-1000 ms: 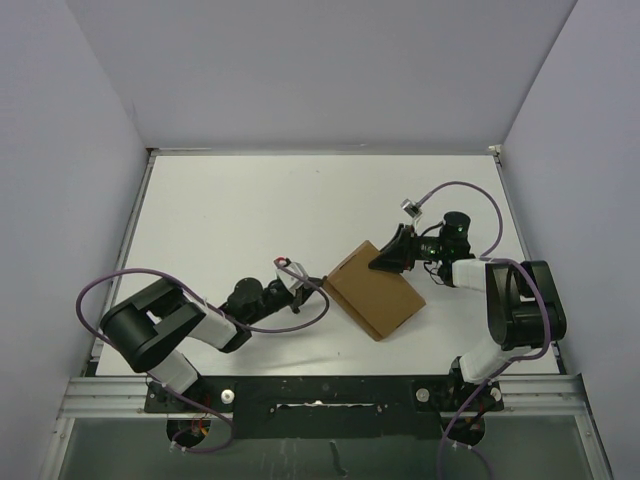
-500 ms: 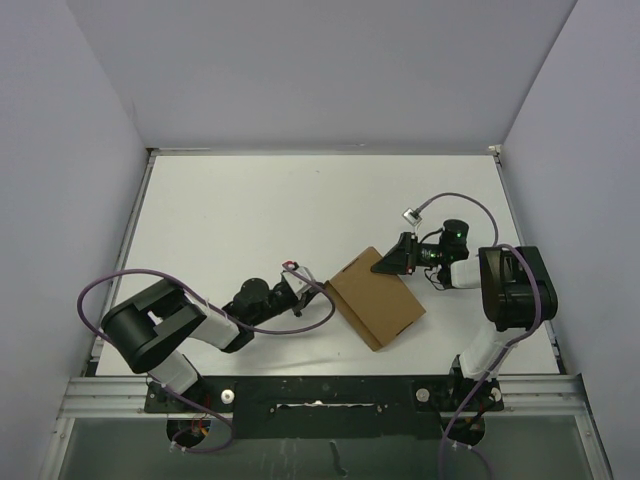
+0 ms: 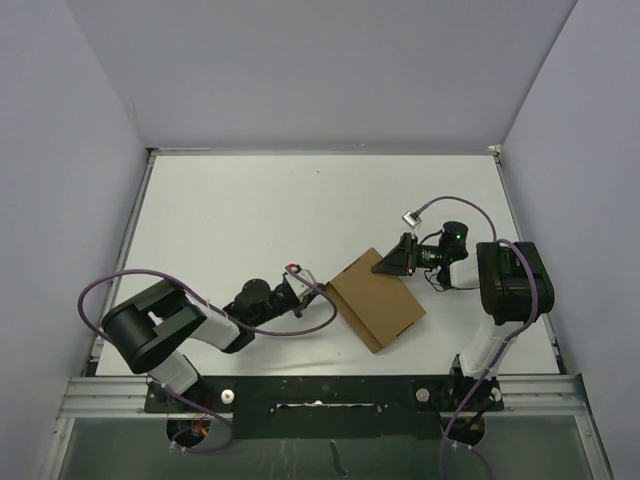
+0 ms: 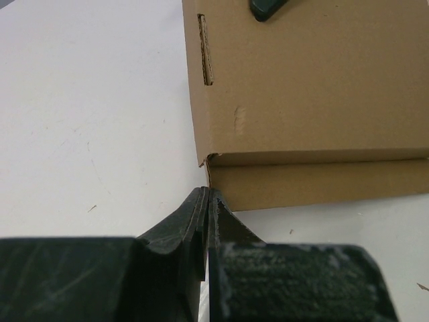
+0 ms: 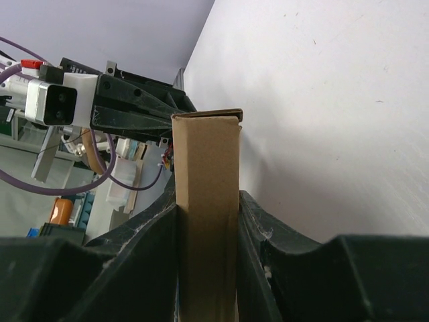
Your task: Fold the paper box
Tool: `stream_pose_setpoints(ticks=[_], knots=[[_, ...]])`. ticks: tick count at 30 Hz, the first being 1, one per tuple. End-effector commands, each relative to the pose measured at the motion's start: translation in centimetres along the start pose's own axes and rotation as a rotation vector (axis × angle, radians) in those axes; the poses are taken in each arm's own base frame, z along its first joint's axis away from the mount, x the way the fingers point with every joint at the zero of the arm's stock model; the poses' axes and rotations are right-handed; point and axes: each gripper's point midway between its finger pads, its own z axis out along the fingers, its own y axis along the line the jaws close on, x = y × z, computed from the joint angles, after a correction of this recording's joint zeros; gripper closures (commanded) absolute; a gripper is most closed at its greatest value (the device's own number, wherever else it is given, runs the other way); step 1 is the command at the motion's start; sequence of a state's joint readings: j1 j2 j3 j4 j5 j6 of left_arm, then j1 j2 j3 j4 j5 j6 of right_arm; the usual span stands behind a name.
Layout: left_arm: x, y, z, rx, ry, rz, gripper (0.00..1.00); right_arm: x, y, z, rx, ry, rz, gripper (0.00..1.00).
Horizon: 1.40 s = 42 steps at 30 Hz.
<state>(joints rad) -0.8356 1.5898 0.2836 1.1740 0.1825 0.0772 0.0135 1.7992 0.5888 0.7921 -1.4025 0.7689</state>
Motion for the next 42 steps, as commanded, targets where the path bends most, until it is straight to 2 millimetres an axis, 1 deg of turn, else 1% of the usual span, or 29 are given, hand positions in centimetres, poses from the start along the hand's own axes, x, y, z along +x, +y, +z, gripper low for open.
stream_pose_setpoints(ticks=[1,14,22,27,37,42], knots=[[-4.3,0.5,0.2,-0.017,-0.141,0.060,1.00,-1.8,-1.7,-0.8,0.068,-0.081,-0.049,1.00],[-4.1,0.7,0.4,-0.027,-0.135,0.088,1.00,-1.6,-2.1,-0.8,0.073,-0.084,-0.020,1.00],[-4.4,0.8,0.7,-0.039,-0.153,0.102,1.00,-1.4,-2.8,-0.8,0.087,-0.091,0.015,1.00],[-4.2,0.9,0.9,-0.038,-0.142,0.112,1.00,-1.3,-3.2,-0.9,0.095,-0.096,0.033,1.00],[-3.7,0.7,1.2,-0.030,-0.121,0.127,1.00,-1.4,-3.2,-0.9,0.095,-0.098,0.039,1.00],[-3.3,1.1,1.3,-0.052,-0.108,0.095,1.00,-1.4,-3.1,-0.9,0.084,-0.092,0.027,1.00]])
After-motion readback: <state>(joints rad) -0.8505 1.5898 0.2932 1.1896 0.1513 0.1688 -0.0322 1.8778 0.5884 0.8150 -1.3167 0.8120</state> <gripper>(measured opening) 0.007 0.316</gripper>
